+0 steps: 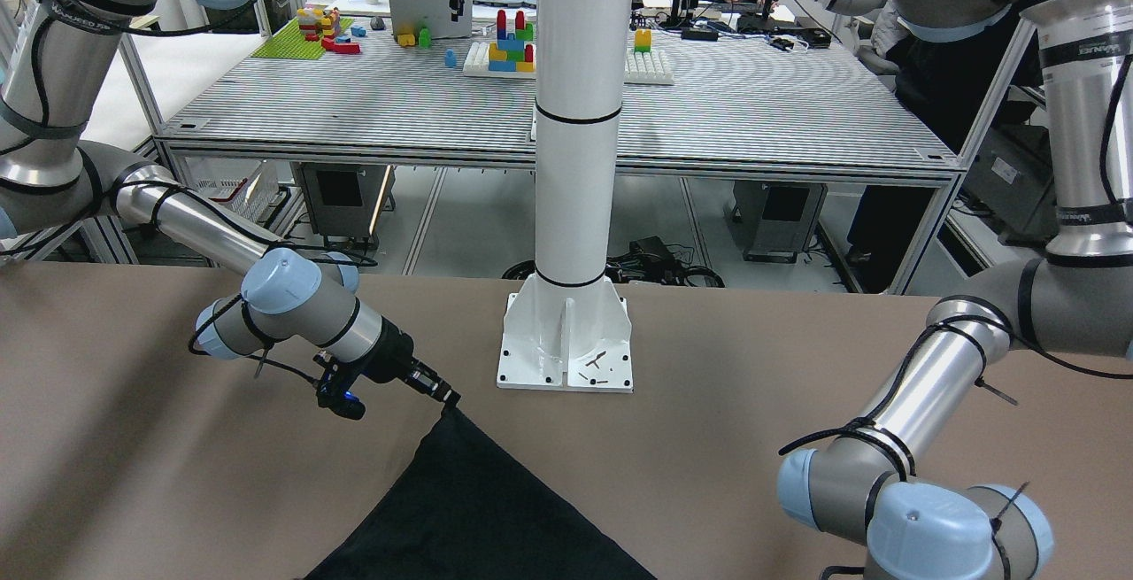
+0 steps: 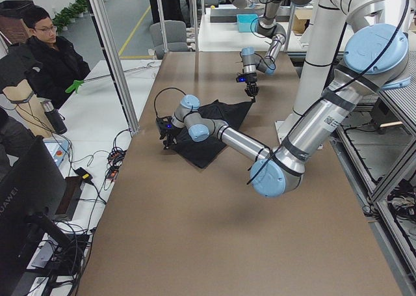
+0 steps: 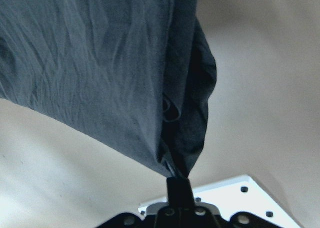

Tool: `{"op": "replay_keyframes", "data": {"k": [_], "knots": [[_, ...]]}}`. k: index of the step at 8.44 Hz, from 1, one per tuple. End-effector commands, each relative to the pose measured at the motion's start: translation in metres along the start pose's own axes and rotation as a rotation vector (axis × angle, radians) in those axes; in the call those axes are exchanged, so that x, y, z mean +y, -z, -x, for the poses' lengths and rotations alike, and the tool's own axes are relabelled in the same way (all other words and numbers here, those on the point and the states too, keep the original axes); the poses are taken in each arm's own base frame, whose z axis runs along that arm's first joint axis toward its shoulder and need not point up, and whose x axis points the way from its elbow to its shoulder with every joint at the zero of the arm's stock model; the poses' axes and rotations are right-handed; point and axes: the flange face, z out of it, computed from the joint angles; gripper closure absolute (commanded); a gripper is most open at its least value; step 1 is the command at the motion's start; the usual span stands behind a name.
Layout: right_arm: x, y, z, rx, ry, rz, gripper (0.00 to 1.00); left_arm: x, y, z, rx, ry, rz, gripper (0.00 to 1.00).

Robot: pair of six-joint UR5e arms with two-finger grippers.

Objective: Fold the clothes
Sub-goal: 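Drag the shirt corner toward the robot with the right gripper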

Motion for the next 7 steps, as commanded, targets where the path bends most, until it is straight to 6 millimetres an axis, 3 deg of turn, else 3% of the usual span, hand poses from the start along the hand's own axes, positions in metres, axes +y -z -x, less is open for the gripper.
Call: {"op": "replay_keyframes", "data": {"k": [1, 2, 3, 4, 5, 6, 7], "knots": [[0.031, -0.003, -0.100, 0.045, 0.018, 0.244, 1.00, 0.002, -0.002, -0.001, -0.004, 0.001, 0.004, 0.33], [0.032, -0.001, -0.126, 0.046, 0.049, 0.288, 0.29, 0.004, -0.001, -0.003, -0.001, -0.001, 0.007, 0.33], [0.031, -0.004, -0.129, 0.035, 0.061, 0.306, 0.06, 0.004, 0.002, -0.007, 0.007, 0.001, 0.008, 0.33], [0.033, -0.011, -0.126, 0.032, 0.068, 0.315, 0.05, 0.007, 0.007, -0.008, 0.017, 0.005, 0.022, 0.33], [0.036, -0.013, -0.111, -0.003, 0.080, 0.313, 0.05, 0.015, 0.015, -0.009, 0.035, 0.015, 0.053, 0.32], [0.033, -0.011, -0.095, -0.051, 0.097, 0.291, 0.05, 0.040, 0.027, -0.011, 0.063, 0.043, 0.091, 0.32], [0.025, -0.010, -0.085, -0.102, 0.109, 0.233, 0.05, 0.088, 0.030, 0.007, 0.066, 0.032, 0.150, 0.32]]}}
